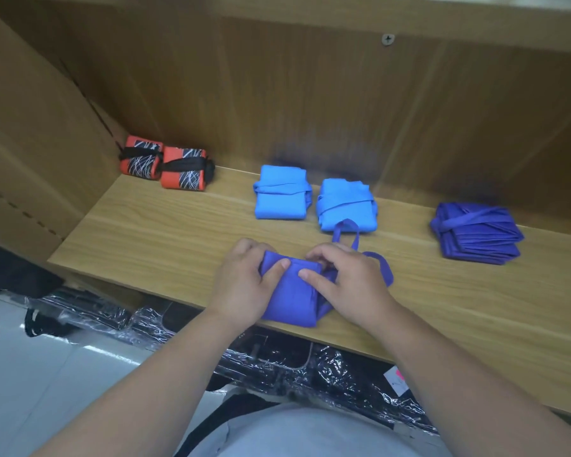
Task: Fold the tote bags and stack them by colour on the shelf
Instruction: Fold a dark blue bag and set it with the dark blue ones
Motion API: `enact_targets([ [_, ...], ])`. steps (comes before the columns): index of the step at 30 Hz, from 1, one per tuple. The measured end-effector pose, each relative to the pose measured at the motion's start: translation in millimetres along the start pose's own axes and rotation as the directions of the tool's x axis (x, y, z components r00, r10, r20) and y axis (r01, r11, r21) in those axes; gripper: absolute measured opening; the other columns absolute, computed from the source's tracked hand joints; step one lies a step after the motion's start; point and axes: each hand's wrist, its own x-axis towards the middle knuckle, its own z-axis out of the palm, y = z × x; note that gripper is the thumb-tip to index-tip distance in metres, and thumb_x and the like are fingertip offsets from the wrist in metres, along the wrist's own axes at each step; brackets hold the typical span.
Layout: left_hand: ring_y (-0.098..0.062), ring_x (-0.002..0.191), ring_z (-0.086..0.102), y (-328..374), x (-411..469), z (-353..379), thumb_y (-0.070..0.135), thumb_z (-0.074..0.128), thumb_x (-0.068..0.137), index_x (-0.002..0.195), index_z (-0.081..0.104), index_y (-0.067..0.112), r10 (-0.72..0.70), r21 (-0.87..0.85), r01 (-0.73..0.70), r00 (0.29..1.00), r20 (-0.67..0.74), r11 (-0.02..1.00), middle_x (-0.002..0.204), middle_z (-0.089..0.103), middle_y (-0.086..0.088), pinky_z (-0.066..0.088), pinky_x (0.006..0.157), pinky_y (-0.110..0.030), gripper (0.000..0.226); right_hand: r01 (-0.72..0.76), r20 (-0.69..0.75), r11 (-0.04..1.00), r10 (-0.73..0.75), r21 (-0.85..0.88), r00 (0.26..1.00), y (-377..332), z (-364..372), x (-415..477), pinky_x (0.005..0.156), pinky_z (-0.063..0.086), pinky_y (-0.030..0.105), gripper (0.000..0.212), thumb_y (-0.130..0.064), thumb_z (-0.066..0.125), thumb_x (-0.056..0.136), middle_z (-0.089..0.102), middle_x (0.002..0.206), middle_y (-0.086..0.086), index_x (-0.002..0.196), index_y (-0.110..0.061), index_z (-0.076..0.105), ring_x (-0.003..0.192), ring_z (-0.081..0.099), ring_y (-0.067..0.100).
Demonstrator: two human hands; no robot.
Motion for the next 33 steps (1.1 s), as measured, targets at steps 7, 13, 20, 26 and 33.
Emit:
enact_targets([
  [7,-0.026,0.095,0.056,0,9,6,0.059,0.043,0.087,0.096,0.069,0.017,0.01,0.195,-0.013,1.0,0.012,0.981,0.099,0.061,0.001,0.047,0.088,-0.043,0.051,-0.041,0.049,0.998,0.039,0.044,0.998,2,12,9,0.086,0.05,0.038,0.034,-0.044,0.061,0.088,0.059,0.102,-0.01,0.11,-0.021,0.075,0.097,0.06,0.014],
  [13,-0.027,0.103,0.055,2,12,9,0.044,0.062,0.091,0.109,0.066,0.018,0.013,0.188,-0.01,1.0,-0.015,0.982,0.109,0.065,0.0,0.042,0.093,-0.041,0.031,-0.11,0.142,0.965,0.146,-0.237,0.979,-8,4,11,0.098,0.034,0.041,0.076,-0.075,0.023,0.08,0.061,0.117,-0.014,0.126,-0.035,0.067,0.117,0.047,0.018],
  [20,-0.008,0.094,0.054,17,-7,2,0.027,0.073,0.089,0.111,0.063,0.032,-0.012,-0.226,0.018,1.0,0.027,0.974,0.107,0.058,0.007,0.046,0.093,-0.031,0.025,-0.114,0.243,0.967,0.169,-0.226,0.955,-8,-9,-3,0.097,0.032,0.041,0.074,-0.084,0.028,0.073,0.054,0.114,-0.014,0.115,-0.031,0.059,0.115,0.041,0.015],
  [26,-0.008,0.084,0.064,45,-27,-13,0.021,0.077,0.088,0.126,0.063,0.037,-0.2,-0.685,0.263,0.965,0.172,0.679,0.104,0.062,0.005,0.055,0.074,-0.03,0.044,-0.177,0.244,0.971,0.134,0.163,0.96,-13,-20,-19,0.084,0.045,0.041,0.03,-0.059,0.059,0.085,0.063,0.085,-0.012,0.094,-0.034,0.047,0.081,0.057,0.012],
  [33,-0.014,0.076,0.067,72,-37,-29,0.028,0.063,0.097,0.116,0.057,0.032,-0.222,-0.678,0.319,0.948,0.229,0.662,0.095,0.071,-0.002,0.056,0.063,-0.033,0.02,-0.172,0.237,0.949,0.108,0.265,0.965,-23,-36,-18,0.078,0.052,0.047,0.037,-0.069,0.056,0.077,0.063,0.08,-0.011,0.093,-0.036,0.05,0.083,0.059,0.023],
])
